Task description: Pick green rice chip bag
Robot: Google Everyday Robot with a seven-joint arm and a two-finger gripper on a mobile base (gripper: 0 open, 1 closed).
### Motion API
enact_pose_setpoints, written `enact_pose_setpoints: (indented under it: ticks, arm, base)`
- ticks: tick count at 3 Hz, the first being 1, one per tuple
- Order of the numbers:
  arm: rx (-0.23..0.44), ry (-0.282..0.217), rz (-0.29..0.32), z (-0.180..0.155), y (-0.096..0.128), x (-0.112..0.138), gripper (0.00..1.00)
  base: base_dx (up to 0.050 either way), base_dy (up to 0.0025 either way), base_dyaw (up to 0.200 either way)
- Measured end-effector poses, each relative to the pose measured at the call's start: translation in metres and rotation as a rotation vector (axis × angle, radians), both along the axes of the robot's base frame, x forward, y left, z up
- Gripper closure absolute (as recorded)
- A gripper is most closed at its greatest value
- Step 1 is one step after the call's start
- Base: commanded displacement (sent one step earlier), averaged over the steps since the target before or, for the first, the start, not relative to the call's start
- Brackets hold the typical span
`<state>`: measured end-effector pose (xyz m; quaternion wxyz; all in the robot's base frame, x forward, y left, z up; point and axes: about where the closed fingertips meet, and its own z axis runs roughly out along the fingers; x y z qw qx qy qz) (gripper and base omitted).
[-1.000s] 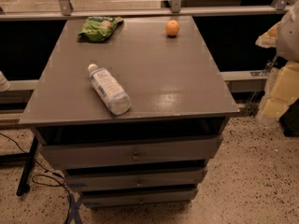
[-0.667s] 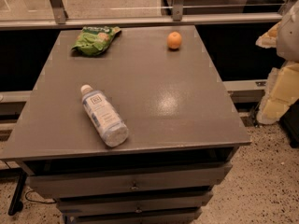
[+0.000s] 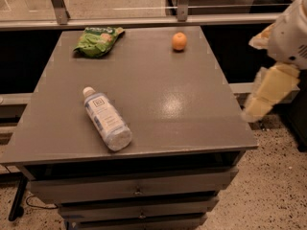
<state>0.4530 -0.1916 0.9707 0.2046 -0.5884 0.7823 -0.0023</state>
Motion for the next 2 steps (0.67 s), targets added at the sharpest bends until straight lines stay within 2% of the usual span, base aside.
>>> enact_pose_setpoints:
  ticks: [1, 2]
  arm:
    - [0.265, 0.013, 0.027, -0.022, 0.093, 0.028, 0.00]
    - [0.484, 0.005, 0.087, -0.021, 0.185, 0.053, 0.00]
  base:
    - [0.000, 0.00000, 0.000]
    - [0.000, 0.00000, 0.000]
